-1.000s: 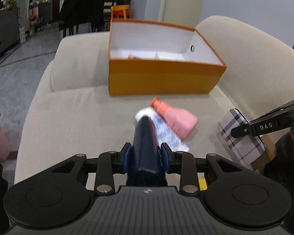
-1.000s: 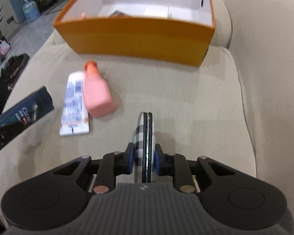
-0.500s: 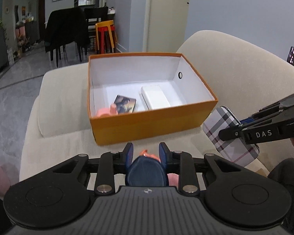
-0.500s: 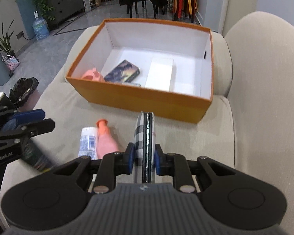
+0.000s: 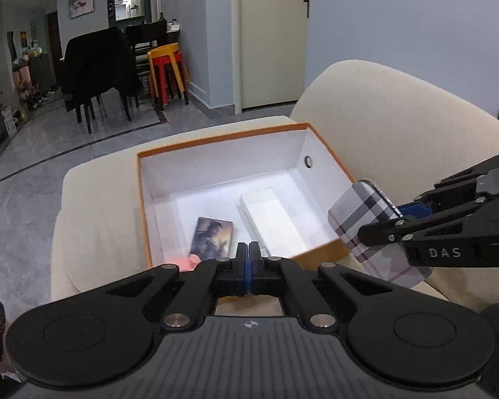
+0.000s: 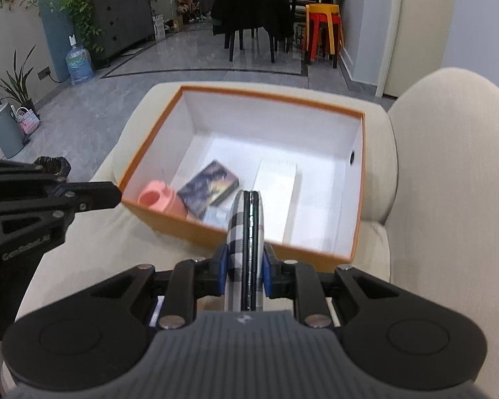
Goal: Organize rigid objects
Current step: 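Carry the plaid case and blue shampoo bottle with both tools into the orange box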
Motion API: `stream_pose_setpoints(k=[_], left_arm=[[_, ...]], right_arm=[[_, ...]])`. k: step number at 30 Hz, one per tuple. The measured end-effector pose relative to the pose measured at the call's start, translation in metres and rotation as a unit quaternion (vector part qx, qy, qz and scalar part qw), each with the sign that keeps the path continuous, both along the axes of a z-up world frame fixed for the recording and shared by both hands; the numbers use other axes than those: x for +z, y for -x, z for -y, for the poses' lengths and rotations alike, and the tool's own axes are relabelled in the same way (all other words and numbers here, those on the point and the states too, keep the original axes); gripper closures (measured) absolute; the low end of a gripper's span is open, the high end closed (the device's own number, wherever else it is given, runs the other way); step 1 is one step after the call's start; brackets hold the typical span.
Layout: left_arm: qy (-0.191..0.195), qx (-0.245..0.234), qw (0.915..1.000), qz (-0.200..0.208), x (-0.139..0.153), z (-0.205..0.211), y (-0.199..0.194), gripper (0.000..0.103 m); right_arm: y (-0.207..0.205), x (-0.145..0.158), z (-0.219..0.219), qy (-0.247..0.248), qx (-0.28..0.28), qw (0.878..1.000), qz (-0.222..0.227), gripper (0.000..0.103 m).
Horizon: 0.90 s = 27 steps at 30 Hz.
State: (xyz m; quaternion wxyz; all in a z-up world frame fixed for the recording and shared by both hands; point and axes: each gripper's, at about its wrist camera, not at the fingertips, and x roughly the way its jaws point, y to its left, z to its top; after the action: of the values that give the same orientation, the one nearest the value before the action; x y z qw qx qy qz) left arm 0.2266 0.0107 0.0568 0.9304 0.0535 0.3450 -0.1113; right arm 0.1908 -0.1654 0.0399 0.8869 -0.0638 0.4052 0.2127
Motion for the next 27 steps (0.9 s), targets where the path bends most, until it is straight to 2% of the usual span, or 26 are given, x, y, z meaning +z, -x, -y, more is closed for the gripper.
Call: stream_pose_setpoints(k=[1, 3, 5, 7, 9, 11, 14, 15, 17, 19, 20, 21, 22, 25, 27], left_arm=[[-0.004, 0.001, 1.0000, -0.004, -0.002, -0.002, 0.000, 0.099], [-0.014, 0.011, 0.9997, -0.017, -0.014, -0.010, 0.009, 0.079], [-0.016, 0.008, 0.9983, -0.055, -0.036, -0.019, 0.028, 0.075], [-0.017, -0.021, 0.9957, -0.089, -0.063, -0.028, 0.060, 0.072], [-0.028, -0.037, 0.9902, -0.132, -0.092, -0.034, 0.088, 0.057], [-0.043, -0.031, 0.9849, -0.165, -0.120, -0.035, 0.115, 0.049], [-0.024, -0.036, 0.9815, -0.187, -0.143, -0.033, 0.138, 0.047], [-0.017, -0.041, 0.9802, -0.193, -0.148, -0.031, 0.142, 0.038], [-0.029, -0.045, 0.9805, -0.189, -0.155, -0.025, 0.146, 0.028], [-0.055, -0.042, 0.9790, -0.192, -0.163, -0.019, 0.145, 0.029], [-0.058, -0.040, 0.9769, -0.201, -0.165, -0.018, 0.142, 0.037], [-0.055, -0.036, 0.9753, -0.211, -0.169, -0.020, 0.139, 0.049], [-0.051, -0.030, 0.9747, -0.215, -0.172, -0.024, 0.137, 0.053], [-0.028, -0.028, 0.9747, -0.220, -0.170, -0.033, 0.132, 0.056], [-0.028, -0.026, 0.9759, -0.215, -0.164, -0.036, 0.132, 0.057]], right_arm=[[-0.002, 0.001, -0.001, -0.001, 0.000, 1.000, 0.002, 0.084], [-0.006, 0.003, -0.001, -0.004, 0.000, 1.000, 0.003, 0.084], [-0.007, 0.002, -0.001, -0.007, 0.002, 1.000, 0.000, 0.084], [-0.006, -0.001, 0.000, -0.006, 0.004, 1.000, -0.003, 0.084], [-0.004, -0.004, 0.000, -0.005, 0.007, 1.000, -0.005, 0.084], [-0.003, -0.010, 0.000, 0.000, 0.008, 1.000, -0.009, 0.084], [0.000, -0.016, -0.002, 0.002, 0.008, 1.000, -0.014, 0.084], [0.001, -0.017, -0.003, 0.002, 0.008, 1.000, -0.016, 0.084], [0.004, -0.019, -0.006, 0.002, 0.011, 1.000, -0.018, 0.084], [0.008, -0.019, -0.009, 0.005, 0.015, 1.000, -0.019, 0.084], [0.008, -0.018, -0.009, 0.006, 0.016, 1.000, -0.018, 0.084], [0.009, -0.017, -0.009, 0.007, 0.016, 1.000, -0.018, 0.084], [0.009, -0.016, -0.009, 0.007, 0.016, 1.000, -0.017, 0.084], [0.008, -0.014, -0.008, 0.006, 0.013, 1.000, -0.015, 0.084], [0.006, -0.015, -0.006, 0.008, 0.011, 1.000, -0.015, 0.084]])
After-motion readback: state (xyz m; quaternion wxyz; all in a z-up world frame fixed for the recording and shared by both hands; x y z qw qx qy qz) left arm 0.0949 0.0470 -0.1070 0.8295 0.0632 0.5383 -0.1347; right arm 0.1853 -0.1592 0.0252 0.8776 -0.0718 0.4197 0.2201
